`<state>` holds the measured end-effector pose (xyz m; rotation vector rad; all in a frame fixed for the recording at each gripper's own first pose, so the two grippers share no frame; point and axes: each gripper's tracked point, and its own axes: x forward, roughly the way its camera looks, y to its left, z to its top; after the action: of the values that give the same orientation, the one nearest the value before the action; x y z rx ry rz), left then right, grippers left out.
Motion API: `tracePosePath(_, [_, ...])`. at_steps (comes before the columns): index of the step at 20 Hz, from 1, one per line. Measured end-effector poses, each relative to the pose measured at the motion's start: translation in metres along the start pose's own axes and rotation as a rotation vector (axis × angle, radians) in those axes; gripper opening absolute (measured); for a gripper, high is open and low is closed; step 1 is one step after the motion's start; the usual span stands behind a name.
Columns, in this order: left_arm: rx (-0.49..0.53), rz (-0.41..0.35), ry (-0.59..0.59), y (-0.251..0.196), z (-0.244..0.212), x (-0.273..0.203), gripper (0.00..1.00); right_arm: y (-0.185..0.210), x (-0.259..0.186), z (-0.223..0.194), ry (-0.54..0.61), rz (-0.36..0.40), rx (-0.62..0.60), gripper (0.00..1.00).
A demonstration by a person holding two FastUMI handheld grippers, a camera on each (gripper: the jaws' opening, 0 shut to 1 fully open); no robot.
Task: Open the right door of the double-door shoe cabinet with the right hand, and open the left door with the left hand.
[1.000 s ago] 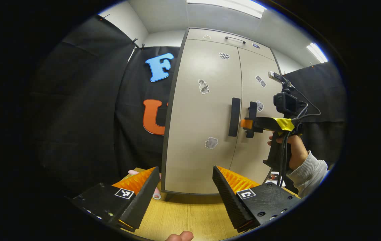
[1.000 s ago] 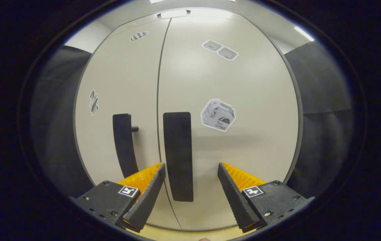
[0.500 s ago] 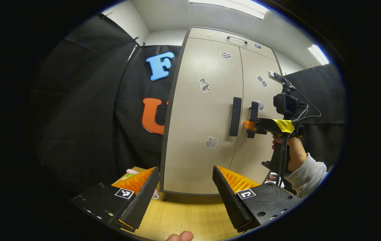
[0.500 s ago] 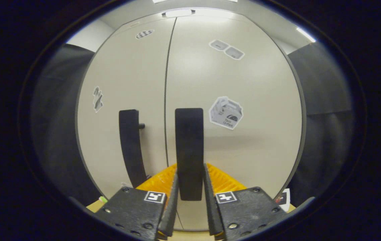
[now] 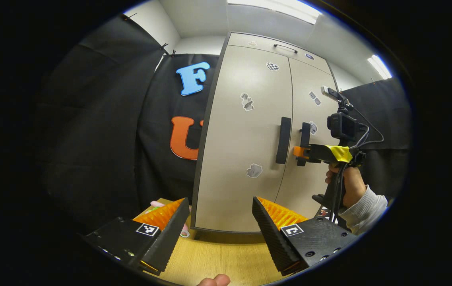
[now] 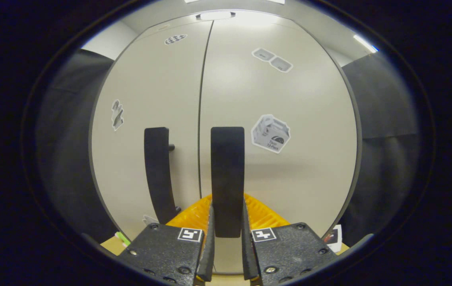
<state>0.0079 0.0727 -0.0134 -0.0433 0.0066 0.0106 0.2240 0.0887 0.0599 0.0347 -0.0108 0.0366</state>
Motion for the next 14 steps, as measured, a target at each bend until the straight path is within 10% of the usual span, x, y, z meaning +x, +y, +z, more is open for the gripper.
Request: tracePosePath(14, [0.02,-0.019,0.0,-0.012,0.002,0.0,0.95,-0.008,-0.036,0.006,0.019,0.071,0.002,0.29])
